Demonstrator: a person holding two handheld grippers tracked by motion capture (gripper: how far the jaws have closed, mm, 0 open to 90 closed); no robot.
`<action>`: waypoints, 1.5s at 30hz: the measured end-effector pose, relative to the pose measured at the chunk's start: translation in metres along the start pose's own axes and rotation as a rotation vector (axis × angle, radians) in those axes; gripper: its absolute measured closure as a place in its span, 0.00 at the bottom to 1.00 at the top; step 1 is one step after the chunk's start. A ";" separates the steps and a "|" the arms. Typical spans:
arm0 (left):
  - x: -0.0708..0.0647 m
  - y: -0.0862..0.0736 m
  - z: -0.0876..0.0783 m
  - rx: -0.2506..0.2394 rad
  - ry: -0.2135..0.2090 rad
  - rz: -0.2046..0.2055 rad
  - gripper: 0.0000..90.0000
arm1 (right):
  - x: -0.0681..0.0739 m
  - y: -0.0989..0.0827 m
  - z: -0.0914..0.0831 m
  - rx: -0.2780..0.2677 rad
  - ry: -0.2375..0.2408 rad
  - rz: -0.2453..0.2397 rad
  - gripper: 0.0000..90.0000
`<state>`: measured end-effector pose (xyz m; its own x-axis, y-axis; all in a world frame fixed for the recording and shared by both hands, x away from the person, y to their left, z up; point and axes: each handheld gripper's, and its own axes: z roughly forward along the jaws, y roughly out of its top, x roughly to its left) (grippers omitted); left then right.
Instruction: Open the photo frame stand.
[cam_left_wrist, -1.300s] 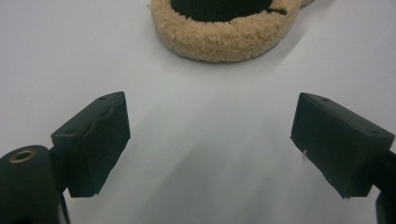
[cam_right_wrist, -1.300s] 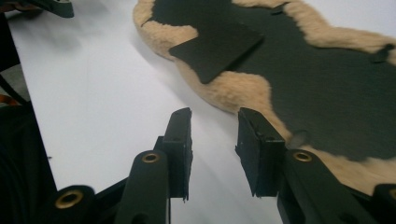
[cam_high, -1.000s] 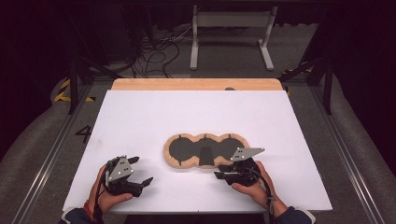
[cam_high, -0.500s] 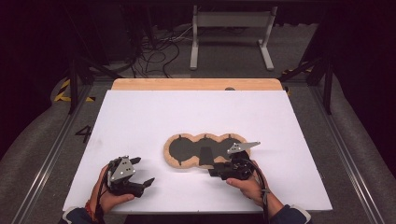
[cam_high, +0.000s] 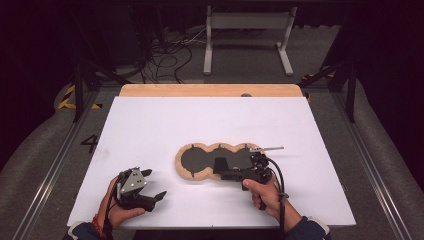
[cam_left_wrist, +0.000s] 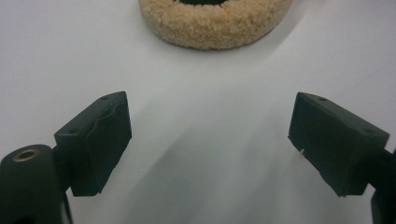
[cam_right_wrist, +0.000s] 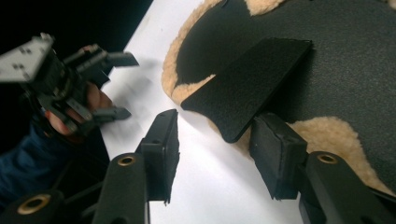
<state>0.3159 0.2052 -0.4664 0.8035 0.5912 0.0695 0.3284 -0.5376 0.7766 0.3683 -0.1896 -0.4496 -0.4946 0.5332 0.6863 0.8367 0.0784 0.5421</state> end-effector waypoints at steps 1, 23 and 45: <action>0.000 0.000 0.000 0.000 0.000 0.000 0.15 | 0.000 0.000 0.000 0.000 0.000 0.000 0.60; 0.044 0.040 0.046 -0.022 -0.148 -0.222 0.15 | -0.012 0.003 0.015 -0.127 0.046 0.230 0.64; 0.050 0.044 0.058 -0.037 -0.256 -0.263 0.18 | -0.008 0.002 0.013 -0.065 0.013 0.053 0.76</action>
<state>0.3992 0.1760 -0.4650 0.7937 0.5342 -0.2911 0.5261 -0.3625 0.7692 0.3766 -0.1823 -0.4603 -0.4534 0.5239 0.7211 0.8449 -0.0051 0.5349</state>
